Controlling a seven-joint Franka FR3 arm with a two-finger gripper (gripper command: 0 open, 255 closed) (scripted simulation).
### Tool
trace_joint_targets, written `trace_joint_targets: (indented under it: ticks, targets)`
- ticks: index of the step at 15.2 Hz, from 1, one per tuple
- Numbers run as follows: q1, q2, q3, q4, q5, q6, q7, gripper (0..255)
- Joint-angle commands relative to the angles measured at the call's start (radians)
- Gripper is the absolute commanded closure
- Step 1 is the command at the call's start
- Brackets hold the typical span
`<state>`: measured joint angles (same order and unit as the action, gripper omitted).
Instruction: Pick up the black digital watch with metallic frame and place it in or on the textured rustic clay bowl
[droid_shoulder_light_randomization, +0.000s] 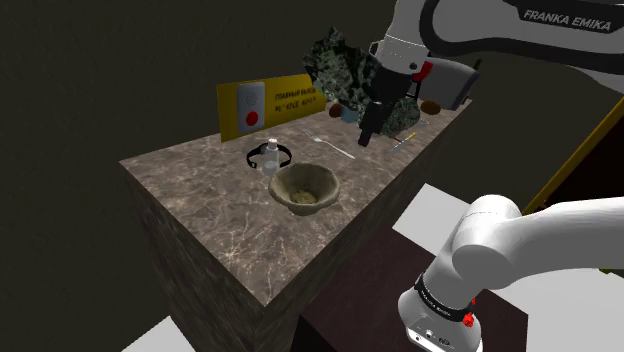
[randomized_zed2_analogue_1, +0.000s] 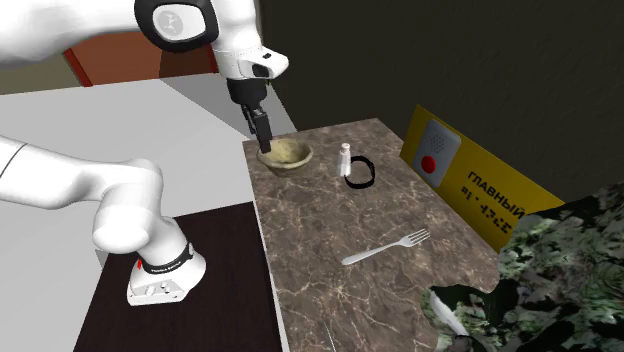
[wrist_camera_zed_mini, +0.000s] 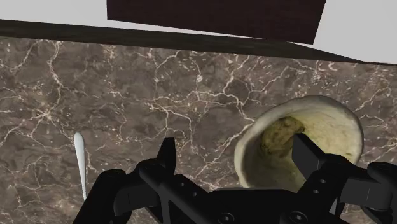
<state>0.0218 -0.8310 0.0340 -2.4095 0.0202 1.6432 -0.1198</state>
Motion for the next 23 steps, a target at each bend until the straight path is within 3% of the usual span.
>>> trace_joint_targets:
  ticks: [1,12,23]
  targets:
    - [0.000,0.000,0.000,0.000,0.000,0.000,0.000,0]
    - [-0.042,0.445,0.025,0.171,-0.024,0.229,0.078,0]
    - [-0.068,0.898,0.025,0.496,-0.072,0.308,0.162,0]
